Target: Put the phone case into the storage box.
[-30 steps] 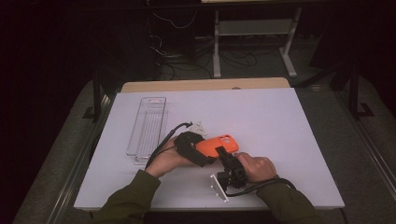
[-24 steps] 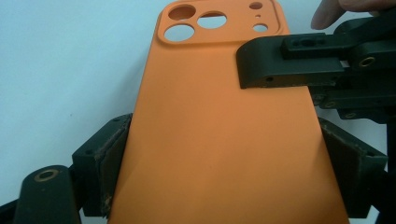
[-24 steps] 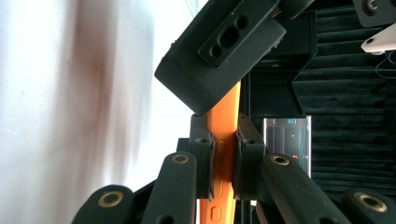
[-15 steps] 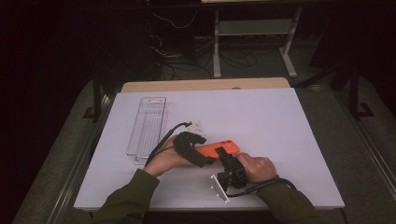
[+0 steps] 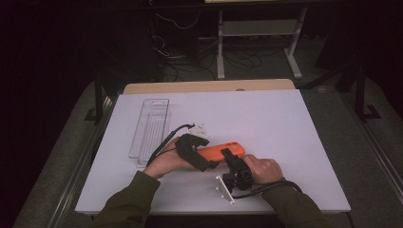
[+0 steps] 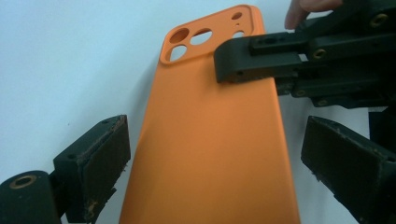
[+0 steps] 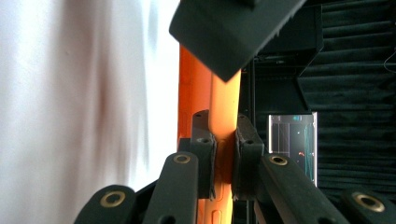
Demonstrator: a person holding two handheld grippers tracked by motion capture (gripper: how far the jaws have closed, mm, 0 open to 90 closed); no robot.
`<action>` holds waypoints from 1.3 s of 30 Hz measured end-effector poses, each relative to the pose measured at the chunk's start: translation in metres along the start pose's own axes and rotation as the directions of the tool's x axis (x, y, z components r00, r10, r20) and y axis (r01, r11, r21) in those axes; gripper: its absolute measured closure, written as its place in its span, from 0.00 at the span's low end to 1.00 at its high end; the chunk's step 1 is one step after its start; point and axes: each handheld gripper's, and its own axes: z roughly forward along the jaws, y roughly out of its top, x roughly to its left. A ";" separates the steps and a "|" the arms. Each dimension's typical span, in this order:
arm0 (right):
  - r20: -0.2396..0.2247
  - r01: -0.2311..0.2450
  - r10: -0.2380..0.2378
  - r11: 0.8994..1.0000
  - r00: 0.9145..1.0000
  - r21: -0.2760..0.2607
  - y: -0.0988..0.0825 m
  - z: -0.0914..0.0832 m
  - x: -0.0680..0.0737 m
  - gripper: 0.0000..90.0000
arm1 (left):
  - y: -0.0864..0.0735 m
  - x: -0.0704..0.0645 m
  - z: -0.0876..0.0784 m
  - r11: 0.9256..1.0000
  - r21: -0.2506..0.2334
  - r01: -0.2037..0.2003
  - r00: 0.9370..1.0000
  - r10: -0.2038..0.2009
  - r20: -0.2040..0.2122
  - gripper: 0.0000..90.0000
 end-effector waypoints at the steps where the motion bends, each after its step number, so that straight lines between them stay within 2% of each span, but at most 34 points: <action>1: -0.002 0.004 -0.004 1.000 1.000 0.003 -0.001 0.000 -0.001 0.89 | 0.000 0.000 -0.001 1.000 0.002 -0.002 1.000 0.002 0.000 0.08; 6: -0.011 -0.008 0.008 1.000 1.000 0.018 -0.004 0.002 -0.001 0.89 | 0.000 0.002 -0.004 1.000 -0.011 0.003 1.000 -0.003 0.005 0.08; 15: -0.015 -0.035 0.036 0.998 0.999 0.062 -0.014 0.003 -0.005 0.89 | 0.000 0.005 -0.012 1.000 -0.027 -0.007 1.000 0.006 -0.011 0.06; 18: -0.026 -0.025 0.027 0.997 0.999 0.074 -0.017 0.003 -0.007 0.89 | -0.001 0.006 -0.015 0.999 -0.042 -0.012 1.000 0.012 -0.018 0.05; 21: -0.020 -0.045 0.047 0.996 0.999 0.083 -0.020 0.003 -0.008 0.89 | -0.002 0.008 -0.018 0.998 -0.058 -0.009 1.000 0.008 -0.015 0.05; 24: -0.012 -0.049 0.050 0.995 0.999 0.092 -0.024 0.003 -0.010 0.89 | -0.004 0.011 -0.021 0.997 -0.074 -0.016 1.000 0.015 -0.022 0.03; 26: -0.005 -0.045 0.045 0.994 0.999 0.098 -0.027 0.003 -0.012 0.89 | -0.006 0.014 -0.024 0.997 -0.072 -0.038 0.999 0.035 -0.031 0.02; 29: -0.018 -0.047 0.050 0.992 0.999 0.117 -0.032 0.001 -0.015 0.89 | -0.008 0.016 -0.027 0.995 -0.092 -0.033 0.999 0.030 -0.039 0.02; 33: -0.012 -0.065 0.067 0.989 0.998 0.131 -0.037 0.000 -0.018 0.89 | -0.012 0.019 -0.031 0.994 -0.107 -0.027 0.999 0.023 -0.046 0.00; 34: -0.010 -0.065 0.067 0.989 0.998 0.134 -0.038 0.000 -0.019 0.89 | -0.013 0.021 -0.032 0.993 -0.109 -0.046 0.998 0.041 -0.053 0.00; 36: 0.005 -0.067 0.066 0.989 0.998 0.131 -0.039 0.000 -0.021 0.89 | -0.015 0.023 -0.032 0.992 -0.116 -0.042 0.998 0.036 -0.054 0.00; 39: 0.003 -0.070 0.071 0.989 0.997 0.134 -0.040 -0.001 -0.023 0.89 | -0.018 0.024 -0.033 0.990 -0.142 -0.022 0.999 0.016 -0.048 0.00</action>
